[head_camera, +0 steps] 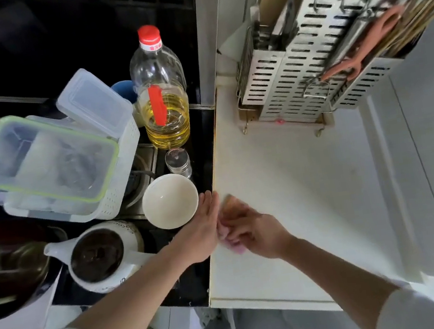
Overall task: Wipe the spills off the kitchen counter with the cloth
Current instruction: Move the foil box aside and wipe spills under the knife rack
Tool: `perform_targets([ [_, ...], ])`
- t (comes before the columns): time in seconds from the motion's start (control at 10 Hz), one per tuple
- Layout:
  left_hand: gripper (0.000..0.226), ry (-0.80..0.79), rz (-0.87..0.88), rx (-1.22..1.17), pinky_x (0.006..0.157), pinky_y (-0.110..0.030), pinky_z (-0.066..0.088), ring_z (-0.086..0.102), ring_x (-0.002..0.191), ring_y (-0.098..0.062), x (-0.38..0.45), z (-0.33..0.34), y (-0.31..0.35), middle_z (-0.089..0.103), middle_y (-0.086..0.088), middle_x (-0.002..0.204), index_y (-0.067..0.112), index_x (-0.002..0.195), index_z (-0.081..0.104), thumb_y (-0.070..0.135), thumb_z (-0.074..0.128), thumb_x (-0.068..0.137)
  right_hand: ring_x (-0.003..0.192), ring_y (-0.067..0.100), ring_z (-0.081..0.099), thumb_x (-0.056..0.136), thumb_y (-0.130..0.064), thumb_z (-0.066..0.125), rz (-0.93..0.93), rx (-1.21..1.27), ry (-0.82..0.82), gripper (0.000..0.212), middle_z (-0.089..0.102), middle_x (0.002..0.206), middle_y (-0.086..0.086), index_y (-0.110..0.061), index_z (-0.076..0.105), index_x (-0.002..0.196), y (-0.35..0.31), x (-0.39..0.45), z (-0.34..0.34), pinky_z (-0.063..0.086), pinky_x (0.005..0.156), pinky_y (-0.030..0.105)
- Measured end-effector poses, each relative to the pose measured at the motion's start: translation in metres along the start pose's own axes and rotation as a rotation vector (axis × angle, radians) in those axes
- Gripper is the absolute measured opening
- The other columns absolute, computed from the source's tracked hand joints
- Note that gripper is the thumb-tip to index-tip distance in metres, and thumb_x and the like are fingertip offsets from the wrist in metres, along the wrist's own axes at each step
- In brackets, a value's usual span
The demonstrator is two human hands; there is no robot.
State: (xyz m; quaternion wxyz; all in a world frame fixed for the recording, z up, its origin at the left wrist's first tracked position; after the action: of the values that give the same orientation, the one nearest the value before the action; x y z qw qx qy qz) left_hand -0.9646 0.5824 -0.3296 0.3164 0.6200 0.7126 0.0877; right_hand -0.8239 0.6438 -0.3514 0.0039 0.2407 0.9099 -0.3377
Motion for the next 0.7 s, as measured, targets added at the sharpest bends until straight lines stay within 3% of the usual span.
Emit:
perform_targets([
  [0.1,0.078,0.007,0.011,-0.059,0.123,-0.041,0.011,-0.002,0.151,-0.03,0.0,-0.004,0.006,-0.006,-0.015,0.164,0.008,0.157,0.001,0.005,0.048,0.095,0.125,0.001,0.048,0.081,-0.019,0.059,0.001,-0.017,-0.076,0.031,0.055,0.127,-0.039,-0.043,0.07,0.098,0.006,-0.027,0.003,0.046,0.1,0.026],
  [0.2,0.074,0.017,-0.015,0.083,0.123,-0.038,-0.001,-0.007,0.15,-0.034,0.0,0.002,-0.003,-0.01,-0.021,0.162,0.001,0.154,-0.01,0.006,0.038,0.098,0.129,0.013,0.05,0.087,-0.015,0.059,0.015,-0.053,0.069,0.038,0.051,0.142,-0.021,-0.043,0.067,0.111,0.013,0.018,-0.023,0.052,0.091,0.03],
  [0.3,0.073,0.024,-0.012,0.069,0.122,-0.037,-0.002,-0.008,0.15,-0.034,0.001,0.006,-0.004,-0.011,-0.021,0.162,-0.001,0.154,-0.009,0.005,0.037,0.098,0.142,0.026,0.035,0.099,-0.021,0.044,0.189,-0.076,0.164,0.041,0.034,0.157,-0.009,-0.04,0.054,0.134,0.039,0.089,-0.045,0.045,0.101,0.039],
  [0.4,0.073,0.048,-0.018,-0.031,0.123,-0.04,0.006,-0.002,0.151,-0.031,0.004,0.002,0.001,-0.004,-0.017,0.163,0.002,0.156,0.004,0.001,0.044,0.095,0.145,0.027,0.026,0.102,-0.026,0.039,0.366,-0.066,0.186,0.045,0.027,0.16,-0.006,-0.039,0.044,0.144,0.056,0.124,-0.047,0.042,0.108,0.042],
  [0.5,0.074,0.003,-0.017,0.009,0.123,-0.038,0.002,-0.006,0.151,-0.032,0.004,0.008,-0.007,-0.007,-0.02,0.162,-0.001,0.155,-0.004,0.0,0.042,0.096,0.131,0.025,0.045,0.095,-0.024,0.044,0.248,-0.036,0.231,0.04,0.051,0.144,-0.012,-0.039,0.061,0.128,0.029,0.072,-0.023,0.052,0.093,0.039],
  [0.6,0.073,-0.049,0.015,0.115,0.123,-0.037,-0.005,-0.016,0.149,-0.033,0.004,0.012,-0.013,-0.015,-0.023,0.16,0.002,0.152,-0.016,0.007,0.035,0.101,0.114,0.023,0.059,0.087,-0.026,0.046,0.213,0.027,0.305,0.037,0.062,0.132,-0.017,-0.038,0.07,0.113,-0.017,-0.003,0.012,0.056,0.083,0.032],
  [0.7,0.07,-0.136,0.004,0.154,0.121,-0.039,-0.007,-0.021,0.147,-0.035,0.004,0.012,-0.008,-0.02,-0.026,0.158,0.008,0.155,-0.013,0.008,0.033,0.102,0.112,0.016,0.059,0.083,-0.019,0.052,0.146,0.097,0.236,0.036,0.061,0.132,-0.02,-0.037,0.073,0.106,-0.052,-0.041,0.053,0.051,0.089,0.028],
])
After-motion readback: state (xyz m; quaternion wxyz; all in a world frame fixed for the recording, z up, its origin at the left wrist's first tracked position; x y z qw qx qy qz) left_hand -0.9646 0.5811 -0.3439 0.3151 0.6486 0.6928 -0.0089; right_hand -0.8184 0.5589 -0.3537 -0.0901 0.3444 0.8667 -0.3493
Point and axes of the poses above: each hand's wrist, its own x-axis towards the middle knuckle, its own z-axis out of the palm, y = z × x, the point moved 5 cm from there along x, towards the middle knuckle
